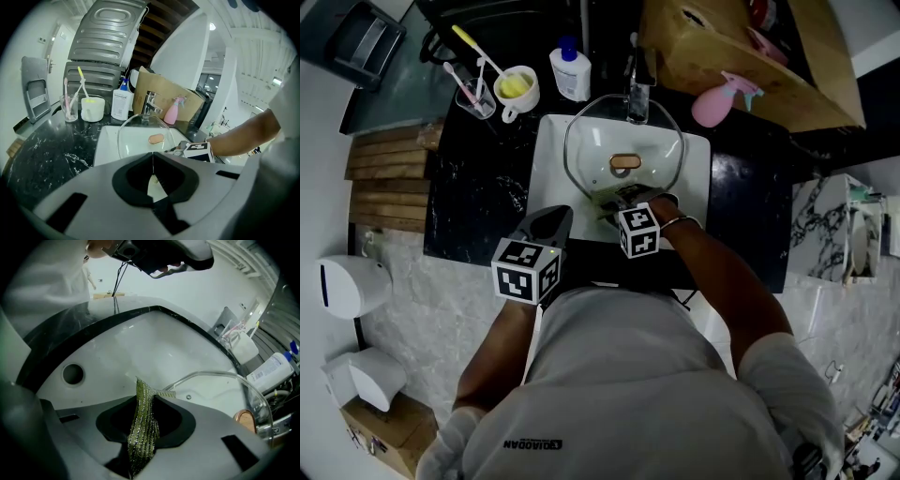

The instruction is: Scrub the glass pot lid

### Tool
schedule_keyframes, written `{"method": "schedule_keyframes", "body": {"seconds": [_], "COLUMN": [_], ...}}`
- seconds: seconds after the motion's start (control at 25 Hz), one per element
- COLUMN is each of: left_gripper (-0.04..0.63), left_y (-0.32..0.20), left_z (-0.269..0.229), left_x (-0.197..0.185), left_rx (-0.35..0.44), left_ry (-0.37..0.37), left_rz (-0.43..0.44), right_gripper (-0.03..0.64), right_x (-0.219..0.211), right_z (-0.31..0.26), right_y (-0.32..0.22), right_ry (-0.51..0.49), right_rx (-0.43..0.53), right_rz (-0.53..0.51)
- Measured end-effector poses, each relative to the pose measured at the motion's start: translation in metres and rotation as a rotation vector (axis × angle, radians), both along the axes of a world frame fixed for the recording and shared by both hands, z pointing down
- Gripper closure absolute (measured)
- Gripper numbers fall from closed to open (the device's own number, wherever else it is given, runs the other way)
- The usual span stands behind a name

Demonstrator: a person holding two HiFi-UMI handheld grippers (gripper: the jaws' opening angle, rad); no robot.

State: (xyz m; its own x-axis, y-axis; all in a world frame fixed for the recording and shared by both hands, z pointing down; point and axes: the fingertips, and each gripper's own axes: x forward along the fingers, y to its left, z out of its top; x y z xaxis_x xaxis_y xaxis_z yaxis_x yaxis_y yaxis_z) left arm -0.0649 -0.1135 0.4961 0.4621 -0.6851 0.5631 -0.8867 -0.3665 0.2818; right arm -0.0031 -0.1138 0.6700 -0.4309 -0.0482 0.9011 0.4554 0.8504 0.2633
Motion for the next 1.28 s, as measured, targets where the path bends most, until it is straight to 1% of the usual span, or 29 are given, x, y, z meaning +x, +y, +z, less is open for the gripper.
{"method": "schedule_keyframes", "body": {"seconds": [0.16,0.48,0.96,1.08,1.28], "left_gripper": [0.580,0.580,0.580,0.580,0.580], "left_y": [0.000,-0.001,-0.001,-0.001,-0.004], "left_z": [0.000,-0.001,-0.001,-0.001,-0.005], "left_x": [0.001,0.002,-0.002,0.001,0.002], "left_rx": [-0.003,-0.005,-0.008,-0.008,0.000], "left_ry": [-0.005,-0.012,-0.015,-0.012,-0.006], "left_rz": [0.012,0.032,0.055,0.073,0.114], "right_gripper": [0.500,0.501,0.503,0.509,0.517], "right_x": [0.007,0.005,0.006,0.006,0.007], "right_z": [0.003,-0.003,-0.009,-0.011,-0.019], "right_y": [0.008,0.011,0.017,0.015,0.005], "right_ry": [0.007,-0.059,-0.088,-0.097,-0.133], "right_rx": [-0.067,-0.194,-0.384,-0.405,-0.402], "right_rz": [0.023,0.137,0.265,0.295,0.368]}}
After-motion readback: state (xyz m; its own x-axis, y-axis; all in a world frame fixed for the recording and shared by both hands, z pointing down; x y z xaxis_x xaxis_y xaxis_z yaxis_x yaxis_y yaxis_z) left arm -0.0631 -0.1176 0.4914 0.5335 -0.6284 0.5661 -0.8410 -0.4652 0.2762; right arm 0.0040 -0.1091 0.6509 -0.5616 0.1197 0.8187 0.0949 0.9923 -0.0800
